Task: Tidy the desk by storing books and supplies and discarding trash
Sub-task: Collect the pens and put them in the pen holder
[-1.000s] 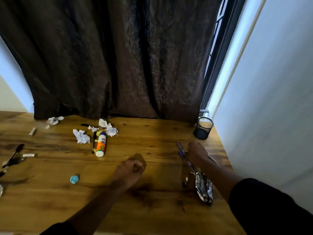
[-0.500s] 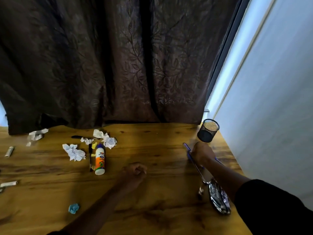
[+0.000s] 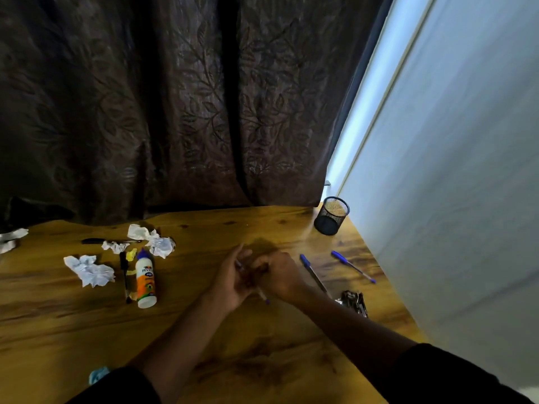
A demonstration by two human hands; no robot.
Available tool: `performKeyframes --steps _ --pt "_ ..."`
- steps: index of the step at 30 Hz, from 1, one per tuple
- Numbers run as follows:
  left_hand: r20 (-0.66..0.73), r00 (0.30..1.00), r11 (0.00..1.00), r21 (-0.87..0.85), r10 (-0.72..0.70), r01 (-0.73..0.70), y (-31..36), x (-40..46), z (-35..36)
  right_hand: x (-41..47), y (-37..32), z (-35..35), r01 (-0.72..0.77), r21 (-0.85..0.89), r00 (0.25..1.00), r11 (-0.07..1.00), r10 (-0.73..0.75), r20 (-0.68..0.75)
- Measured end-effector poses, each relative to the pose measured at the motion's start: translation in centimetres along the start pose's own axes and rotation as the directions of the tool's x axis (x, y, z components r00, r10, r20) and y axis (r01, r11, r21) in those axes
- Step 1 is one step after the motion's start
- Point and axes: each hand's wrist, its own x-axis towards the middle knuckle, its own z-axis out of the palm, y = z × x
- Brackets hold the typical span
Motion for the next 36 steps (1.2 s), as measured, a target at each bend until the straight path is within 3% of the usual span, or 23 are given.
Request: performKeyframes --steps 3,8,11,15,21,25,29,32,36 --pt "-0.035 0.999 0.999 -0.046 0.006 -0.008 -0.7 0.6 -0.6 -0.3 0.3 -1.1 0.001 -0.067 0.999 0.998 -0.005 -0.051" --pt "-0.057 0.998 0.997 -0.067 -0.027 0.023 -1.8 0.7 -0.5 -0.4 6.3 -4.8 -0.290 -0.333 0.946 0.897 0.216 -0.244" --pt "-0.068 0.997 0.997 -0.067 -0.041 0.036 -2.4 0.6 0.1 -0.7 9.0 -6.2 -0.337 -0.466 0.941 0.818 0.272 -0.202" --pt "-0.094 0.994 0.998 -0.038 -0.057 0.053 -3.1 0.5 1.2 -0.5 10.8 -6.3 -0.348 -0.514 0.936 0.784 0.318 -0.149" --pt "-0.129 0.990 0.999 0.004 -0.050 0.051 -3.5 1.4 2.6 1.1 10.4 -6.2 -0.306 -0.373 0.950 0.876 0.260 -0.170" --pt "-0.164 0.986 0.999 0.019 -0.034 0.038 -3.7 2.4 3.8 1.9 7.5 -6.4 -0.133 -0.219 0.987 0.967 0.109 -0.116" --pt "-0.162 0.986 1.000 0.000 -0.024 0.025 -4.3 2.9 5.5 1.7 5.3 -5.5 0.057 -0.195 0.998 0.979 -0.061 -0.010" --pt "-0.095 0.995 1.000 -0.011 -0.024 0.023 -4.8 3.3 6.1 2.0 6.2 -5.1 0.051 -0.153 0.999 0.987 -0.051 0.004" --pt "-0.171 0.985 0.999 -0.032 -0.009 0.004 -4.7 3.9 5.9 2.1 9.7 -7.6 -0.055 -0.232 0.989 0.971 0.020 -0.147"
